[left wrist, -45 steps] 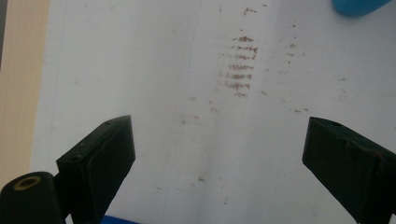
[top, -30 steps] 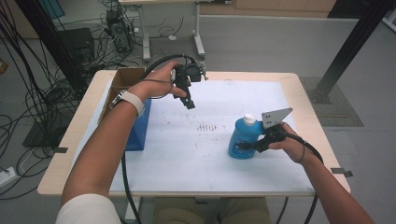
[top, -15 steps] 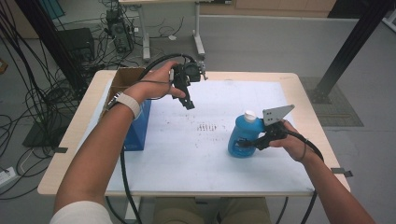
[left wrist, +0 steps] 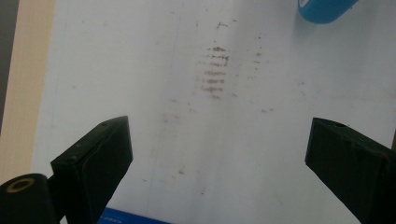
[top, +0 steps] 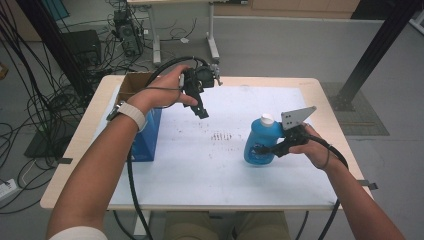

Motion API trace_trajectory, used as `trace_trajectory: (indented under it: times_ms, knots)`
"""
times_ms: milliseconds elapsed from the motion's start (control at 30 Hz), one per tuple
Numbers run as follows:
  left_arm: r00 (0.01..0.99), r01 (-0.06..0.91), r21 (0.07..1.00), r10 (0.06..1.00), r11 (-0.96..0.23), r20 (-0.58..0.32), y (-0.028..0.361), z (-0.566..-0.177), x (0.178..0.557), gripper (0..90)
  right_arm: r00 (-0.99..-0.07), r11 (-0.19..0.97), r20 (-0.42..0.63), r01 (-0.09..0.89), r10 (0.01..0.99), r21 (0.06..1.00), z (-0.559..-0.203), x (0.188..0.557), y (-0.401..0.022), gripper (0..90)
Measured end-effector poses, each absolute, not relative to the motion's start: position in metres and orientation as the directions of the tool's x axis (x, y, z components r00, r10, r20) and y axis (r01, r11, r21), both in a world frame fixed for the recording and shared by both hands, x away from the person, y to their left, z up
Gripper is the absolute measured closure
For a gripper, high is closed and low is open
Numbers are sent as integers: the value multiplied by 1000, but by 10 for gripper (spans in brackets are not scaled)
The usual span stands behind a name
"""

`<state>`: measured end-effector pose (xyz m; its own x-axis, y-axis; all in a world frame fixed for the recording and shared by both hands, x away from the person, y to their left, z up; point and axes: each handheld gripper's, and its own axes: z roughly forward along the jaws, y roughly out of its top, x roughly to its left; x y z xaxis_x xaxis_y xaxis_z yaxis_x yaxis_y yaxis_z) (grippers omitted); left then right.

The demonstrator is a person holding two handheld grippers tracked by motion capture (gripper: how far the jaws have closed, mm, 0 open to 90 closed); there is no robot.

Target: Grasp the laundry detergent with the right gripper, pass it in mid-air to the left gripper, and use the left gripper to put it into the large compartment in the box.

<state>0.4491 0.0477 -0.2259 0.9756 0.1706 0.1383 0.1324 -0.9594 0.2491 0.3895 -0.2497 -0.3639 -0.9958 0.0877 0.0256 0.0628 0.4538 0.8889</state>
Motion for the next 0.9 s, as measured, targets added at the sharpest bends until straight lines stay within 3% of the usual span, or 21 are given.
trace_trajectory:
  times_ms: [900]
  knots:
    - [987, 90, 287, 125, -954, 104, 45, -206, 404, 62, -999, 474, 24, 35, 30, 880, -336, 382, -226, 435]
